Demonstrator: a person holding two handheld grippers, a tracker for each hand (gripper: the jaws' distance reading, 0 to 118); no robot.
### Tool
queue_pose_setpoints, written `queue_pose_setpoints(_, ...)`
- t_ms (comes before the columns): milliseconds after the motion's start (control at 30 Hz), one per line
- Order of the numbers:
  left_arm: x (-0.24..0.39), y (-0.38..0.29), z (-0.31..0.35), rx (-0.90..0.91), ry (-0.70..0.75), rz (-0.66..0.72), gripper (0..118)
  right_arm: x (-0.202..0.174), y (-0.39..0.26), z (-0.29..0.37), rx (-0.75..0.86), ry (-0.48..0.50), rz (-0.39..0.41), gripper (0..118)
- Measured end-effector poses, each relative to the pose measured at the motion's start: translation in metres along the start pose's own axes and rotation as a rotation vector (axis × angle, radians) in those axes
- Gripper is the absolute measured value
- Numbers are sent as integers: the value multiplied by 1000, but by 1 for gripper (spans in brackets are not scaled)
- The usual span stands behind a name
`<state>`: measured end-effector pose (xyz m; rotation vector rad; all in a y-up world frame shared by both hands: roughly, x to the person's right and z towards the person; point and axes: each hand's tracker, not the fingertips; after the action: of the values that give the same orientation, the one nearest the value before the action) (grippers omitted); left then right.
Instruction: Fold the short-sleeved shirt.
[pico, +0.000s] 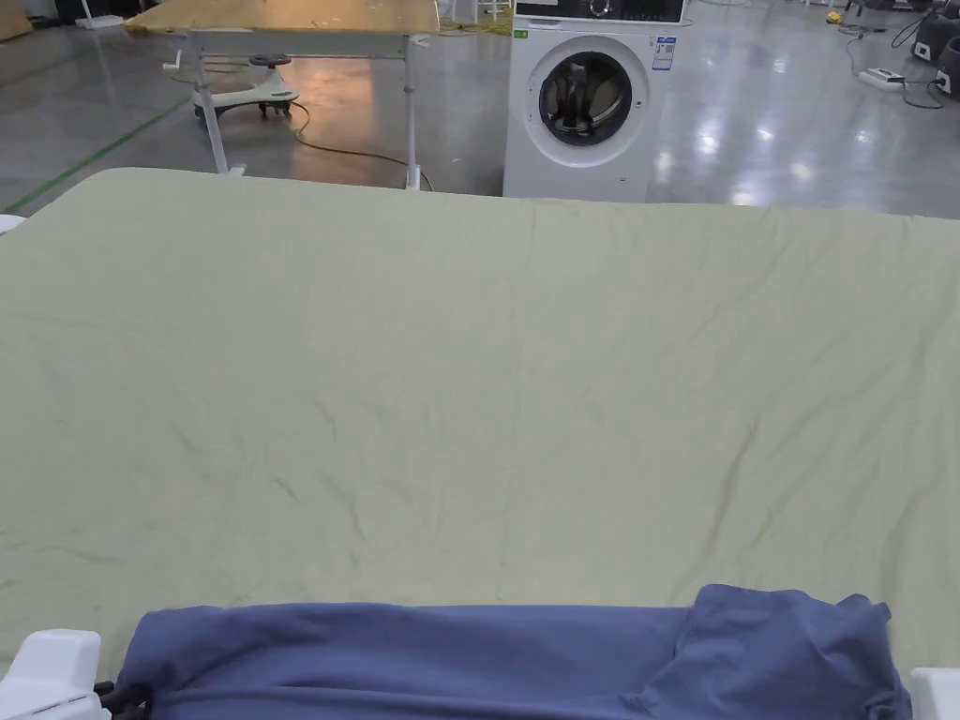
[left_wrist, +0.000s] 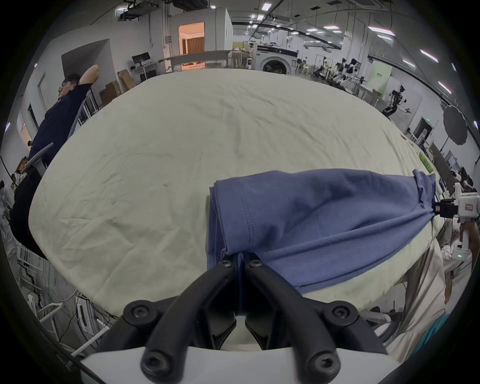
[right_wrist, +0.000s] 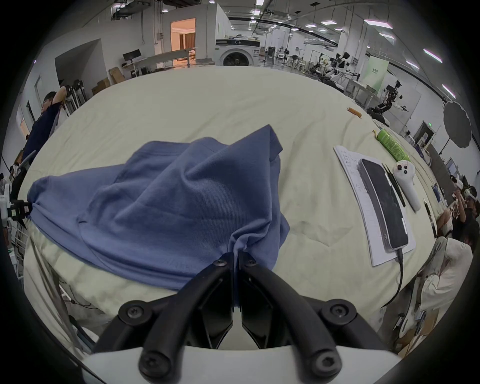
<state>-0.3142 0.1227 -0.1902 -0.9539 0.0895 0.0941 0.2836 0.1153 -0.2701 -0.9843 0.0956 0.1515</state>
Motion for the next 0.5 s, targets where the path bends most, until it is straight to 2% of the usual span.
queue_pose_setpoints(100,4,4,0,-8,13,-3,0,-5,2,-3,-4,-16,38,4)
queue_pose_setpoints(133,7,6,5,-13,16,0,0,-6,4,-1,-6,-24,57,10)
queue_pose_setpoints(167,9,8,8,-14,18,2,2,-6,6,2,-8,-31,67,20)
queue_pose_setpoints(200,11,12,12,-8,21,4,7,-7,10,9,-5,-48,69,37)
queue_pose_setpoints(233,13,15,16,8,24,7,14,-8,14,16,0,-73,71,60)
queue_pose_setpoints(267,15,18,21,35,32,7,23,-8,18,23,12,-107,72,69)
queue_pose_setpoints(367,24,32,36,140,22,15,49,-11,30,48,125,-161,48,70)
queue_pose_setpoints(500,42,54,53,305,34,-20,50,-20,47,68,270,-199,19,70)
